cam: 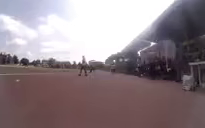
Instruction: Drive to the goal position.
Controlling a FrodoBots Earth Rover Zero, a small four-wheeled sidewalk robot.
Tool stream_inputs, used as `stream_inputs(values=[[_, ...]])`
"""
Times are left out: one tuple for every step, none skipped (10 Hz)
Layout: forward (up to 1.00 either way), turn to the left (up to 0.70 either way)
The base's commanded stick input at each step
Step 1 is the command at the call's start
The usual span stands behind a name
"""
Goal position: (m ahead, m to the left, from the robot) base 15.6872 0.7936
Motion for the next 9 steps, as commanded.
stream_inputs(values=[[0.70, 0.00], [0.70, 0.00], [0.70, 0.00], [0.70, 0.00], [0.70, 0.00], [0.70, 0.00], [0.70, 0.00], [0.70, 0.00], [0.70, 0.00]])
